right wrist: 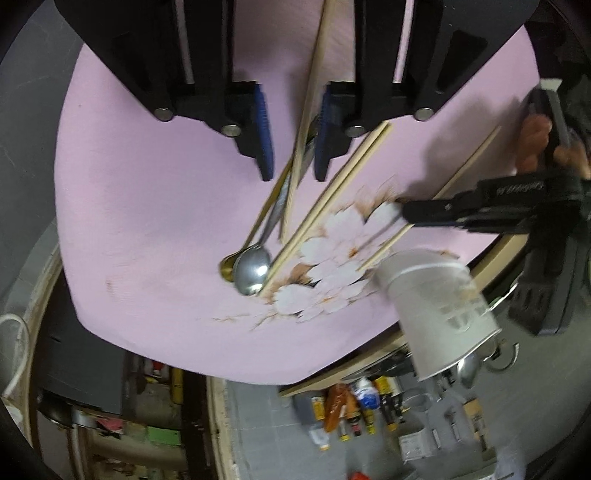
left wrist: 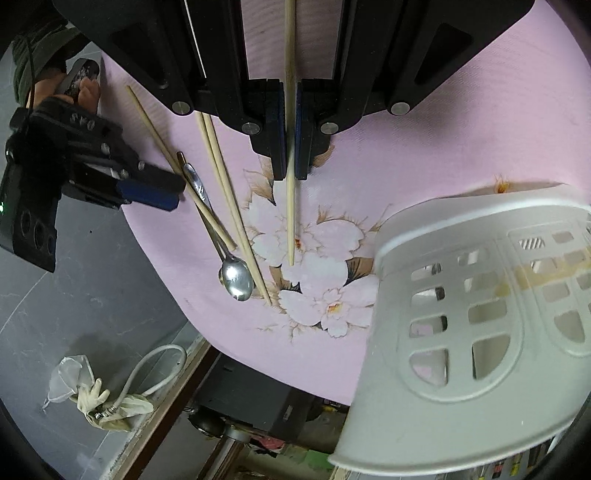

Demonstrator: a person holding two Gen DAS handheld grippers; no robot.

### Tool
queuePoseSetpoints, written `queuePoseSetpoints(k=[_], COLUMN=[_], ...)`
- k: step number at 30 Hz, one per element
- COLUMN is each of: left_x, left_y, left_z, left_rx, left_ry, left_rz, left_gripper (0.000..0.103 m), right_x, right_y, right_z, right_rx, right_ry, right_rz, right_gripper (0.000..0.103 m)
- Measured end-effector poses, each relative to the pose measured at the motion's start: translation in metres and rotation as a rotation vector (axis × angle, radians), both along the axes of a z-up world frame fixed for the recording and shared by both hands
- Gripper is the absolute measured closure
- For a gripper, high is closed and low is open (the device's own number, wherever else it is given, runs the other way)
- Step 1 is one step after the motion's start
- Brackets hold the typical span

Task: Organize utensils
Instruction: 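Lift both held chopsticks off the cloth, then carry both chopsticks up over the white holder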

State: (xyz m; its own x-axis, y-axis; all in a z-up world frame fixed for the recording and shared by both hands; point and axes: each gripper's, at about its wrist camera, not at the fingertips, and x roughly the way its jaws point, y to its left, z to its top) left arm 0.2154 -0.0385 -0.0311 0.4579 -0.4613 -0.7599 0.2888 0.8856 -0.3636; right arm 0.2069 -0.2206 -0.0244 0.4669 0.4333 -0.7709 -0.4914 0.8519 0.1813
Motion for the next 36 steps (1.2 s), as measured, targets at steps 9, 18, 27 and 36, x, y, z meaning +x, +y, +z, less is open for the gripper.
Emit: queuePoseSetpoints(k=[9,18,27,36], left_x=[-0.001,-0.004,-0.009,-0.033], left_y=[0.007,0.008,0.012,0.024], left_z=[0.002,0.002,0.005,0.029], left_rx=[-0.010,-0.006,-0.041,-0.092], left_ry=[0.008,0.012,0.004,-0.141], left_rz=[-0.007,-0.010,-0.001,0.037], left_gripper=[0.100,0.100,0.100,0.100], right_x=[-0.016,-0.035,-0.050,-0.061], right_y=[0.023,0.015,0.003,-0.009], right_z=[-0.008,-0.006,-0.009,0.013], right_rx=[-0.142,-0.137,-0.065,0.140], right_ry=[-0.021,0.077,0.083,-0.042], right_rz=[0.071,0.096,0.015,-0.073], right_gripper=[0.090,0.089,0.100,0.100])
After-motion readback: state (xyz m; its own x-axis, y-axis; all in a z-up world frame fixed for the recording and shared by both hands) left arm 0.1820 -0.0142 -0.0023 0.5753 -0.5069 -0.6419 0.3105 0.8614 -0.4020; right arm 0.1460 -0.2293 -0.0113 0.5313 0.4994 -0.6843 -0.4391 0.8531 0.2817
